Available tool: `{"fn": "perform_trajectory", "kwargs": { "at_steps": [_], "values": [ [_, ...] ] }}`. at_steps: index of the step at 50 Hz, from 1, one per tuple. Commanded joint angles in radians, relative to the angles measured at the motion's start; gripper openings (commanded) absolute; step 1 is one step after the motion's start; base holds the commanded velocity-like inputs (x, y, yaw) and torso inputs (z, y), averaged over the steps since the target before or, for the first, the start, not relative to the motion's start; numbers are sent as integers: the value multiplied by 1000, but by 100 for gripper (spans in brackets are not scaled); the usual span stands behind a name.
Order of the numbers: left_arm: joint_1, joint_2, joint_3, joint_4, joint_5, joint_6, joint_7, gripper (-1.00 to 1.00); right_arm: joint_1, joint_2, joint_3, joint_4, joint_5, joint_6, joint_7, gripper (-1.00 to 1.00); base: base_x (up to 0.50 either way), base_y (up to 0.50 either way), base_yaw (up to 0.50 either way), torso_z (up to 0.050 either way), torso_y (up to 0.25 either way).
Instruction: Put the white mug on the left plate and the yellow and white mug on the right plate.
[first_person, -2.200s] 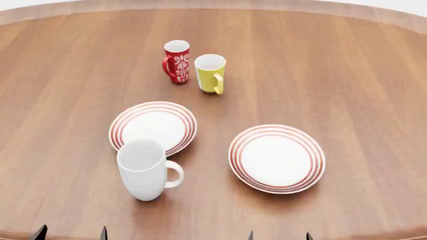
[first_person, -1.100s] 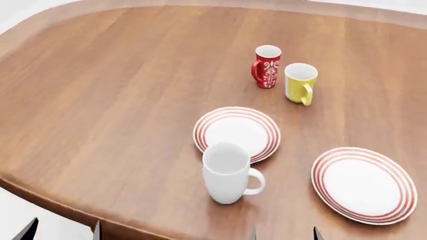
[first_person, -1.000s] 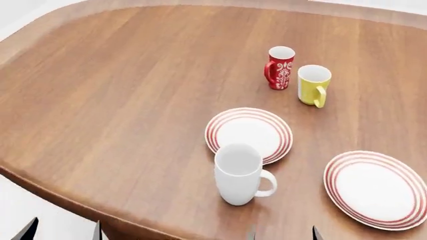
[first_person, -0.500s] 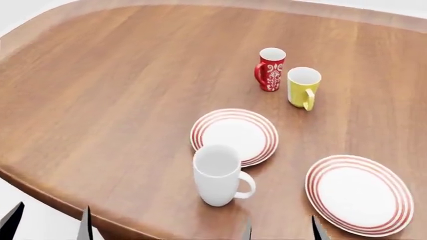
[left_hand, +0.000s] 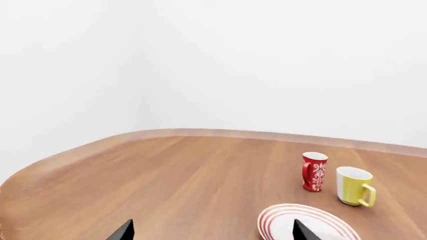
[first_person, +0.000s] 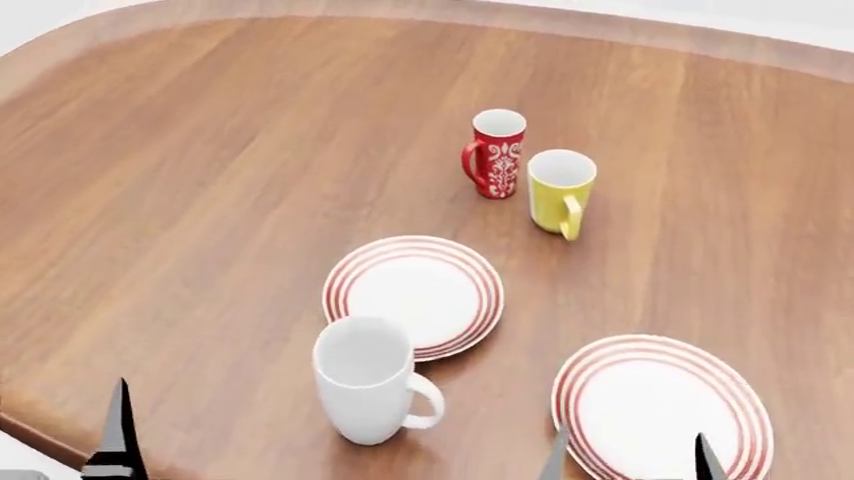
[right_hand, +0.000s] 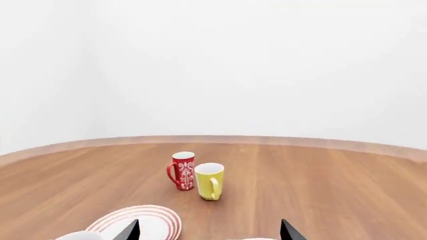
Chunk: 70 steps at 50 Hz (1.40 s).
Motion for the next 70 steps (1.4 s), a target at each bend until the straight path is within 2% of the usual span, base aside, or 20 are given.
{"fn": "perform_trajectory", "kwargs": {
  "at_steps": [1,12,23,41,70],
  "values": [
    [-3,-13,-18,23,-42,-1,-11,100,-12,3,26,-20,30,-23,18,100,480,141,0,0,0],
    [4,-28,-14,41,-50,-4,-24,100,-16,12,14,-33,24,1,34,100,480,141,0,0,0],
    [11,-37,-5,54,-53,-5,-37,100,-32,20,23,-56,58,-7,36,100,6,2,0,0,0],
    [8,-50,-3,57,-63,-5,-49,100,-38,29,18,-65,53,-23,55,100,470,138,0,0,0],
    [1,-60,12,46,-65,1,-61,100,-42,47,4,-59,44,-50,72,100,0,0,0,0,0]
  ]
}}
